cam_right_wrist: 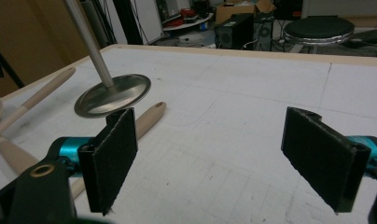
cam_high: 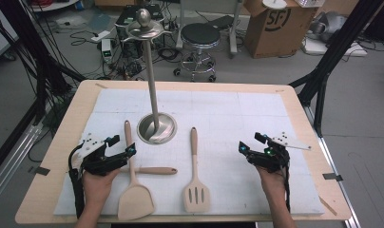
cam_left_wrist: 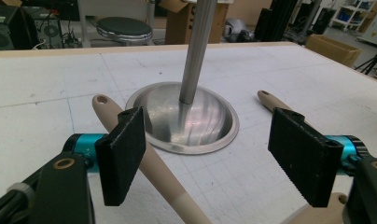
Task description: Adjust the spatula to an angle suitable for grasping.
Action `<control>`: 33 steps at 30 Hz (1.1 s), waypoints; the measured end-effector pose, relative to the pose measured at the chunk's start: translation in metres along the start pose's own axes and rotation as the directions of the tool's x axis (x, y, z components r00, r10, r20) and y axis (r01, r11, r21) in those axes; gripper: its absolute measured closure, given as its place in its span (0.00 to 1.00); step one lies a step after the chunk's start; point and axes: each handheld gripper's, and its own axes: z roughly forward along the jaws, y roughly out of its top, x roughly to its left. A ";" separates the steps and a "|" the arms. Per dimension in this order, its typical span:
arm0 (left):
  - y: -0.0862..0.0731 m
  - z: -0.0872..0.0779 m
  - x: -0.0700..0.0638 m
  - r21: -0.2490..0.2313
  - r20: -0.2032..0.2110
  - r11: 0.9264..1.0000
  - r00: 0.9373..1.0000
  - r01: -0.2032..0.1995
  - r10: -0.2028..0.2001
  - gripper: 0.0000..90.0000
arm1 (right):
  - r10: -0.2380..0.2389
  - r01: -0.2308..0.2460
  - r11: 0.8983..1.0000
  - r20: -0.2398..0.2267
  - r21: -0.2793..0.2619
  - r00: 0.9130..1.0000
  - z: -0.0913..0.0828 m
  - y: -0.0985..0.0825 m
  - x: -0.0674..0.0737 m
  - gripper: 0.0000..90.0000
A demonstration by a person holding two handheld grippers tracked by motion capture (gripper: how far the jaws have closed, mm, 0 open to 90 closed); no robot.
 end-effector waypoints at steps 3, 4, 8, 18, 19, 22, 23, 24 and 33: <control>0.000 0.000 0.000 0.002 -0.001 1.000 1.000 0.000 0.000 0.31 | -0.001 0.001 1.000 0.001 -0.001 1.000 0.000 0.000 0.000 0.19; 0.000 0.000 0.000 0.004 -0.001 1.000 1.000 0.000 0.000 0.31 | -0.002 0.002 1.000 0.001 -0.003 1.000 0.000 0.000 0.000 0.19; 0.000 0.000 0.000 0.009 -0.009 1.000 1.000 0.002 -0.001 0.31 | -0.001 0.001 1.000 0.000 -0.003 1.000 0.000 0.000 -0.001 0.19; -0.001 -0.001 0.004 0.027 -0.011 0.999 1.000 0.021 -0.020 0.57 | -0.001 0.001 1.000 0.001 0.009 1.000 0.001 -0.001 0.000 0.19; -0.001 -0.001 0.004 0.032 -0.004 0.999 1.000 0.024 -0.024 0.70 | -0.005 0.005 1.000 0.000 0.005 1.000 0.001 -0.001 0.000 0.19; -0.003 0.000 0.005 0.046 0.025 0.999 1.000 0.013 -0.014 0.84 | -0.008 0.008 1.000 0.000 0.006 1.000 0.001 -0.001 0.000 0.19; -0.004 0.001 0.005 0.051 0.029 0.999 0.999 0.017 -0.018 0.86 | -0.003 0.003 1.000 0.000 0.016 1.000 0.002 -0.001 0.000 0.19; -0.004 0.002 0.006 0.058 0.024 0.998 0.999 0.020 -0.022 0.89 | -0.004 0.004 1.000 -0.002 0.019 1.000 0.002 -0.001 0.000 0.19; -0.007 0.011 0.011 0.151 -0.035 0.988 0.999 0.030 -0.025 1.00 | -0.015 0.015 1.000 -0.003 0.020 1.000 0.003 -0.001 0.001 0.19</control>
